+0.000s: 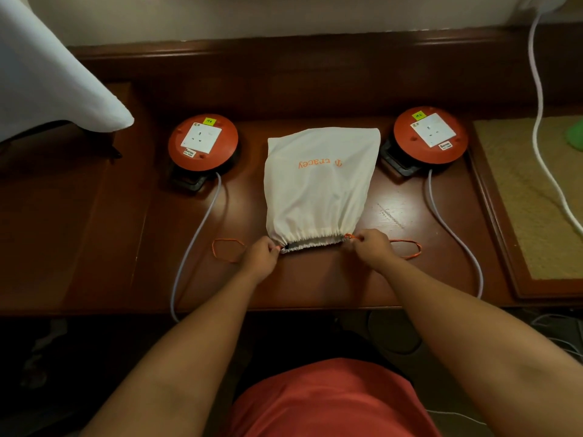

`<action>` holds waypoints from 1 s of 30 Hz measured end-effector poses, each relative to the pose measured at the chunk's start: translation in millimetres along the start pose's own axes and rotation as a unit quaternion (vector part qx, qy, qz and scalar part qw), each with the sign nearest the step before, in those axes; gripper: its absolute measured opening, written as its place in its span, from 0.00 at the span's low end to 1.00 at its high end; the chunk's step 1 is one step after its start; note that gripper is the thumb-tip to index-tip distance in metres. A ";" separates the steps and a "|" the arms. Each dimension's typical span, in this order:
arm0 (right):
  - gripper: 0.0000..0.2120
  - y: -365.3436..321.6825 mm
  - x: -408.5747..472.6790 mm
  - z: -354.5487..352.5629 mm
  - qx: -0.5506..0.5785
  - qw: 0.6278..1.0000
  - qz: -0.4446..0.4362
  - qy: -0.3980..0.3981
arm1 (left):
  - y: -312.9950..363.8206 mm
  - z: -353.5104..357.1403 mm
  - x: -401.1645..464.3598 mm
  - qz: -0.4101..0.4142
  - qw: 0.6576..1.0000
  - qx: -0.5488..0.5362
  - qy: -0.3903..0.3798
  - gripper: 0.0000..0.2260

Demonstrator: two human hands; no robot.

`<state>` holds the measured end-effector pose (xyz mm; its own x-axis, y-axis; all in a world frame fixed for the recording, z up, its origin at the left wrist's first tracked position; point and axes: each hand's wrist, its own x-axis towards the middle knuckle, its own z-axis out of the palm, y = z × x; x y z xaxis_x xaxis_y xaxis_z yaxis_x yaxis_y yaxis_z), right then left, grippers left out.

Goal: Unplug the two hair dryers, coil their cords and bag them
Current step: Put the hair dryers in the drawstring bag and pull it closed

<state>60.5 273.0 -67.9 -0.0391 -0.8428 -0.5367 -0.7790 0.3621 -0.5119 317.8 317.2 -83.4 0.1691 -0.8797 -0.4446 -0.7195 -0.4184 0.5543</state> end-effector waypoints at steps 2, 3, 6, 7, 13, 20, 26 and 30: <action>0.10 -0.6 0.1 0.6 0.010 1.000 0.007 0.006 | 2.4 0.2 -0.9 -0.013 1.000 -0.019 0.009 0.07; 0.10 -1.5 -0.8 0.0 0.014 1.000 0.009 0.009 | 4.1 0.3 -1.5 -0.020 1.000 -0.018 0.010 0.08; 0.14 -3.5 -0.5 0.1 0.029 0.999 0.003 0.023 | 5.9 2.1 -0.6 -0.031 0.999 -0.027 0.009 0.08; 0.13 -4.5 -0.8 -1.0 0.028 0.999 0.003 0.029 | 6.3 2.1 -0.6 -0.031 0.999 -0.028 0.013 0.07; 0.13 -5.3 -2.9 -13.8 0.006 0.999 -0.005 0.040 | 4.6 -13.3 -5.9 0.013 0.998 0.012 0.064 0.05; 0.09 4.2 -4.2 -38.4 -0.066 0.995 -0.035 0.071 | -14.6 -52.5 -9.3 0.039 0.988 0.050 0.143 0.05; 0.09 9.5 1.3 -35.6 -0.074 0.993 -0.036 0.086 | -14.9 -54.8 -9.5 0.031 0.988 0.042 0.145 0.05; 0.08 19.1 3.4 -32.3 -0.094 0.995 0.011 0.018 | -26.7 -40.8 -15.6 0.022 0.995 0.024 0.094 0.05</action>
<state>25.2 264.1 -57.9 -0.0771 -0.8511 -0.5192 -0.8813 0.3017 -0.3636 361.8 332.8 -62.6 0.2570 -0.9252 -0.2790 -0.7598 -0.3719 0.5333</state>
